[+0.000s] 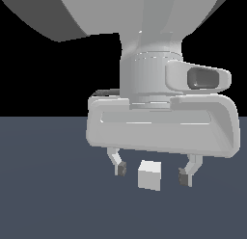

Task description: Plug the charger into the wall socket.

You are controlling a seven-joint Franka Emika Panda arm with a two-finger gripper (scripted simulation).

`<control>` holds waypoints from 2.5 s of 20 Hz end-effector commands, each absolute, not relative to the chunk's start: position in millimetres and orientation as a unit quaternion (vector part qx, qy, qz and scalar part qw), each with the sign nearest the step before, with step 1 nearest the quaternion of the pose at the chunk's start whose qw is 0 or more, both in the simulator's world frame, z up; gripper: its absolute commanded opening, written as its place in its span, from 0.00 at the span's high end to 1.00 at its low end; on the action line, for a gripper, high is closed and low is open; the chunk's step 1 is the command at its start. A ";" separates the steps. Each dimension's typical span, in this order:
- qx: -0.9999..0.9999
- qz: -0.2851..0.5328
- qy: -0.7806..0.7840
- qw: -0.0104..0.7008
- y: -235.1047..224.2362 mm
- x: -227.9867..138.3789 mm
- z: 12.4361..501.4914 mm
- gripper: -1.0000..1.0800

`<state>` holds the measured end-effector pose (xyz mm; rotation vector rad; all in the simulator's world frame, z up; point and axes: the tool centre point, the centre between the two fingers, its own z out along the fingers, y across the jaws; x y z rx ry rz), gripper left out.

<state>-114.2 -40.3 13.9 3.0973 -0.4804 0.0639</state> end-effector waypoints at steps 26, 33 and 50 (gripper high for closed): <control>0.996 0.021 -0.082 0.003 -50.2 -96.9 36.3 1.00; 1.000 0.022 0.002 0.001 -57.5 -75.0 64.4 1.00; 0.994 0.021 0.112 -0.002 -58.7 -44.0 100.1 1.00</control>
